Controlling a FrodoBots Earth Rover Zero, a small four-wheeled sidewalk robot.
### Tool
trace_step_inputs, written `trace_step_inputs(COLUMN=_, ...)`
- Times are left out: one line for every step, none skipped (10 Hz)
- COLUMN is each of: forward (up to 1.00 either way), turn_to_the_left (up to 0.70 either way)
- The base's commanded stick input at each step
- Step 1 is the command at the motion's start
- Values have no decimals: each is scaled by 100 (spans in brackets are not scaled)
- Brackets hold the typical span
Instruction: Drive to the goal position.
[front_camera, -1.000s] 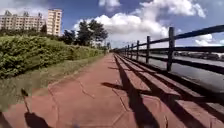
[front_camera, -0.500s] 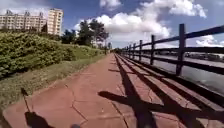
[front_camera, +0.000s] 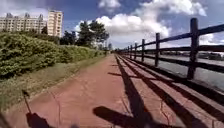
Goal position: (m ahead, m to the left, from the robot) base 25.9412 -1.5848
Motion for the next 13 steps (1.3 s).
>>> trace_step_inputs(forward=85, turn_to_the_left=0)
trace_step_inputs(forward=85, turn_to_the_left=0)
trace_step_inputs(forward=85, turn_to_the_left=0)
trace_step_inputs(forward=85, turn_to_the_left=0)
trace_step_inputs(forward=85, turn_to_the_left=0)
trace_step_inputs(forward=85, turn_to_the_left=0)
trace_step_inputs(forward=85, turn_to_the_left=0)
trace_step_inputs(forward=85, turn_to_the_left=0)
trace_step_inputs(forward=85, turn_to_the_left=0)
trace_step_inputs(forward=85, turn_to_the_left=0)
trace_step_inputs(forward=85, turn_to_the_left=0)
trace_step_inputs(forward=85, turn_to_the_left=0)
trace_step_inputs(forward=85, turn_to_the_left=0)
